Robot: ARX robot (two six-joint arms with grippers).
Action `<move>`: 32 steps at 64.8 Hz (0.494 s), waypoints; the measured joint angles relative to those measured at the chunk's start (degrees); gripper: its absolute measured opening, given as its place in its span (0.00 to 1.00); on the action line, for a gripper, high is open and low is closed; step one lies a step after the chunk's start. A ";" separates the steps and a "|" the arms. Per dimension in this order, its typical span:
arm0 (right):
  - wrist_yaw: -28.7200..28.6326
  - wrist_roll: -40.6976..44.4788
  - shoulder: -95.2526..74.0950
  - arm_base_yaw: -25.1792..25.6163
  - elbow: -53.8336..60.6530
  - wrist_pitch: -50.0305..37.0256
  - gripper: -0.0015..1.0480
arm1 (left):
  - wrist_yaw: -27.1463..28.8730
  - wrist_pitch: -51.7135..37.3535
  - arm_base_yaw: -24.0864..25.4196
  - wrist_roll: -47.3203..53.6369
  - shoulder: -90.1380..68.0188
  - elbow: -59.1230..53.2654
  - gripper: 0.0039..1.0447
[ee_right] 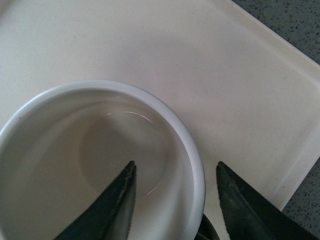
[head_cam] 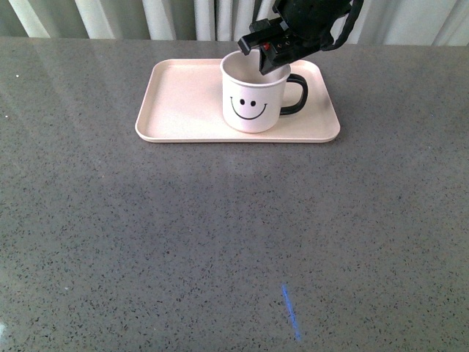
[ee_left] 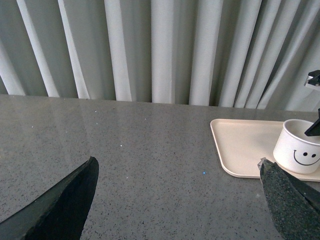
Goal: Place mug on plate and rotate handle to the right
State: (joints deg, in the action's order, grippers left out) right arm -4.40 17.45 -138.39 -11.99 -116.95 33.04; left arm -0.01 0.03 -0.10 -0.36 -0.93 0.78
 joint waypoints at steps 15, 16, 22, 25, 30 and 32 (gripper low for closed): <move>0.63 0.44 0.11 0.02 -0.96 0.07 0.82 | 0.00 0.00 0.00 0.00 0.02 0.00 0.91; 0.66 0.46 0.11 0.02 -0.96 0.07 0.84 | 0.00 0.00 0.00 0.00 0.00 0.00 0.91; 0.90 0.63 0.46 0.09 -0.70 -0.33 0.93 | 0.00 0.00 0.00 0.00 0.00 0.00 0.91; 0.96 0.83 0.90 0.15 -0.50 -0.57 0.91 | 0.00 0.00 0.00 0.00 0.02 0.00 0.91; 0.94 1.27 2.34 0.50 0.20 -1.53 0.91 | 0.00 0.00 0.00 0.00 0.00 0.00 0.91; 0.61 1.31 3.19 0.63 0.52 -1.75 0.91 | 0.00 0.00 0.00 0.00 0.02 0.00 0.91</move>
State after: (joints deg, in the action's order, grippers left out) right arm -3.79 18.76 -135.20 -11.35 -116.42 31.29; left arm -0.01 0.03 -0.10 -0.36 -0.91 0.78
